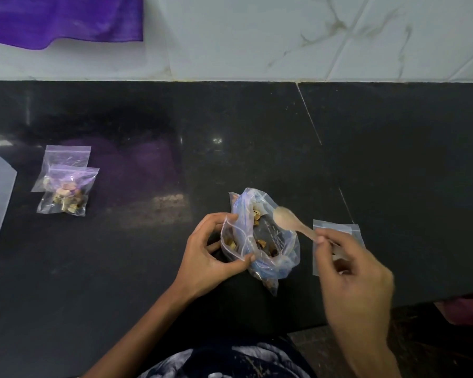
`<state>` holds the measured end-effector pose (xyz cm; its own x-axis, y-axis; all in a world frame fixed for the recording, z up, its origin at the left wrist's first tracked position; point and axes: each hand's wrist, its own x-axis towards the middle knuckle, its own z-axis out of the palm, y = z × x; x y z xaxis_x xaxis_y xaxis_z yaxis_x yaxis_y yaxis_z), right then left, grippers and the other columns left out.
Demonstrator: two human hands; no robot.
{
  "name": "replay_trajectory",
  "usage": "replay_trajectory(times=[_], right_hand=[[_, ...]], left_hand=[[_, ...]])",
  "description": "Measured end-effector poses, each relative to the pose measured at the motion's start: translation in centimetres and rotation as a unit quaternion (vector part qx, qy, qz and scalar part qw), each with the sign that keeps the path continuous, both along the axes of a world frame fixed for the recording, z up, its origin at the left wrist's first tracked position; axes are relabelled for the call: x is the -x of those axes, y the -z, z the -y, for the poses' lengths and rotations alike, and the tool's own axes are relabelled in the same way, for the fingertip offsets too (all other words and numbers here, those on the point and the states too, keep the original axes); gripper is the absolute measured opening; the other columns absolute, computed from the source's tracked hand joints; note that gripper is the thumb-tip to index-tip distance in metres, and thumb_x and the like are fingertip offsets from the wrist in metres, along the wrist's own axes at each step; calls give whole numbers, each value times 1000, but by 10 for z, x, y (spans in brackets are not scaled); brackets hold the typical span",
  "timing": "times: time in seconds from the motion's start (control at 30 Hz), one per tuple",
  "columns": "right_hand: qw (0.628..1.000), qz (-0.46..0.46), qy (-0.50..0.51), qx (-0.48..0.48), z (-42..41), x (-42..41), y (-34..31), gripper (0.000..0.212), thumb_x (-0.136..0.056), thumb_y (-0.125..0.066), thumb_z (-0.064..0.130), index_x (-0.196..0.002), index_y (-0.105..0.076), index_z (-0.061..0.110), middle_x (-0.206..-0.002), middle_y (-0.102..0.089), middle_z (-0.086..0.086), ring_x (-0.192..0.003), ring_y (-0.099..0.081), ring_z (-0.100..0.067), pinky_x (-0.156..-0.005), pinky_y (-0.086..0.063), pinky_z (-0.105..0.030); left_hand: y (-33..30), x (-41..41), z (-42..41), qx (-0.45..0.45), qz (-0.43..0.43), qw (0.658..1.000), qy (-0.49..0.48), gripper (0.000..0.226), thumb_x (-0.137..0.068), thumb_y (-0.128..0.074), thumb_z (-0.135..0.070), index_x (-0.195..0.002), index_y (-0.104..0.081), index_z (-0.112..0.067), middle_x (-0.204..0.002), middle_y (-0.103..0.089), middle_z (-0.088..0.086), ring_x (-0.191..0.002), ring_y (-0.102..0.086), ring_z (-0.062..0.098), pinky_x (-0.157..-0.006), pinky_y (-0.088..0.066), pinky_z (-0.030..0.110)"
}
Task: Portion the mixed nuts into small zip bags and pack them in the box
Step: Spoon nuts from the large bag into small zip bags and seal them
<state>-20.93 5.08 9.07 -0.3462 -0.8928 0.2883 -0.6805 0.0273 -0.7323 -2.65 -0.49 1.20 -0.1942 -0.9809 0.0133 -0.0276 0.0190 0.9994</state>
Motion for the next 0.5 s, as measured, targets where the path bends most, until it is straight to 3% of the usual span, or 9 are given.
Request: replay_trajectory(times=[0.1,0.2,0.27,0.4,0.5], right_hand=[[997,-67,-15,-47,13,2,25,17,-86,-64,14,-101,-72,13,-74,-65,16,-55,-56,4,-48,-44,-7],[987,-139,-62,-45,17,-3,44,21,-83,-69,8,-104,-71,10,-76,-69,4,-60,-56,2,-51,-49,-13],[986,-136,-87,-52,19,-3,48,22,-85,-67,8,-106,-70,12,-79,-67,6,-65,-53,5,-56,-44,-7],[986,-86,-118,-79,17,8,47,23,-88,-62,10,-107,-70,19,-82,-63,12,-69,-58,-3,-56,-51,-19],[980,-94,-144,-97,12,26,36,22,-88,-60,12,-103,-71,24,-80,-61,16,-78,-57,-3,-60,-48,-14]], left_hand=[[2,2,1,12,14,1000,-1,55,-56,-85,-31,-107,-64,-24,-132,-48,-6,-117,-56,8,-80,-56,24],[2,4,3,7,20,1000,6,52,-54,-84,-33,-101,-64,-29,-136,-43,-10,-120,-53,3,-79,-55,20],[1,5,4,1,14,1000,9,51,-54,-84,-32,-100,-64,-30,-136,-45,-10,-118,-56,6,-78,-55,22],[2,3,5,-5,3,1000,12,48,-55,-86,-30,-98,-65,-33,-134,-49,-9,-116,-59,12,-76,-56,24],[0,3,5,-8,-1,1000,13,48,-55,-85,-32,-98,-65,-35,-133,-49,-10,-116,-59,12,-77,-56,24]])
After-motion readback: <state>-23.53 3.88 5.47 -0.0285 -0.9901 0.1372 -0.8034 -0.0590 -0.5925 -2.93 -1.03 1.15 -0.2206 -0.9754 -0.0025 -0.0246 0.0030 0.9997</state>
